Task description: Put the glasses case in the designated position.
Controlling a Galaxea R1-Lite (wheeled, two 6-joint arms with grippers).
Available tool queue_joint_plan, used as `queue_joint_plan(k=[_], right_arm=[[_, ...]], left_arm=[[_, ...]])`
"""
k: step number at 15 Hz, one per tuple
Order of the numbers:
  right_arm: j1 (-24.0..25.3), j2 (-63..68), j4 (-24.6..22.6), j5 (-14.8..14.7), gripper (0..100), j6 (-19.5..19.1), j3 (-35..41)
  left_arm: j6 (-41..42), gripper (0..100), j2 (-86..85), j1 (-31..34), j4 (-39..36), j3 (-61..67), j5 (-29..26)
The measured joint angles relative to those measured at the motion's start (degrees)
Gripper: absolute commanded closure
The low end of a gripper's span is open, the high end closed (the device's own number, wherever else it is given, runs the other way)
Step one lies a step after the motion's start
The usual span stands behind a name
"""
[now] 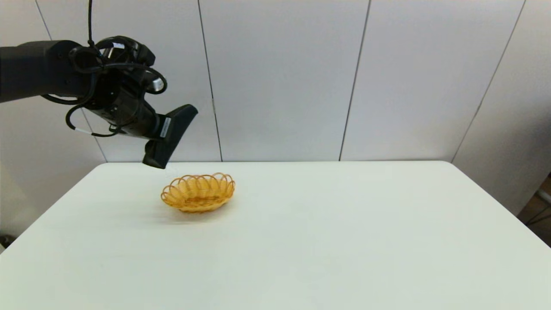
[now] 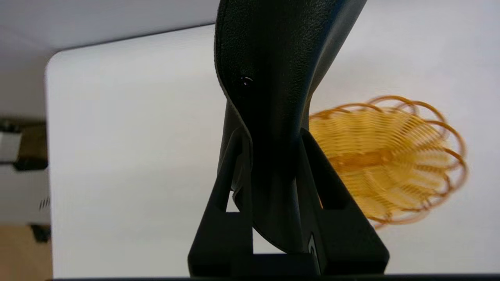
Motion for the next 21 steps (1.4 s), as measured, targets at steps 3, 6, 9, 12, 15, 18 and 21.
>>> queue_joint_plan(k=[3,6,9,12,15,18,21], right_arm=[[0.00,0.00,0.02,-0.02,0,0.00,0.00],[0.00,0.00,0.06,0.00,0,-0.02,-0.02],[0.00,0.00,0.06,0.00,0,0.00,-0.02],[0.00,0.00,0.04,-0.02,0,0.00,-0.02],[0.00,0.00,0.04,-0.02,0,0.00,0.00],[0.00,0.00,0.02,0.00,0,0.00,0.00],[0.00,0.00,0.06,-0.02,0,0.00,0.00]], left_arm=[[0.02,100,0.69,1.66,2.54,-0.23,1.22],[0.06,100,1.24,3.51,8.02,-1.60,1.19],[-0.16,100,1.83,4.91,13.58,-2.29,1.19],[-0.20,100,2.22,5.88,15.57,-2.40,1.19],[-0.55,100,2.79,6.95,15.62,-2.40,1.19],[-0.74,100,3.27,7.39,15.62,-2.43,1.17],[-0.71,100,3.54,7.78,15.24,-2.76,0.78]])
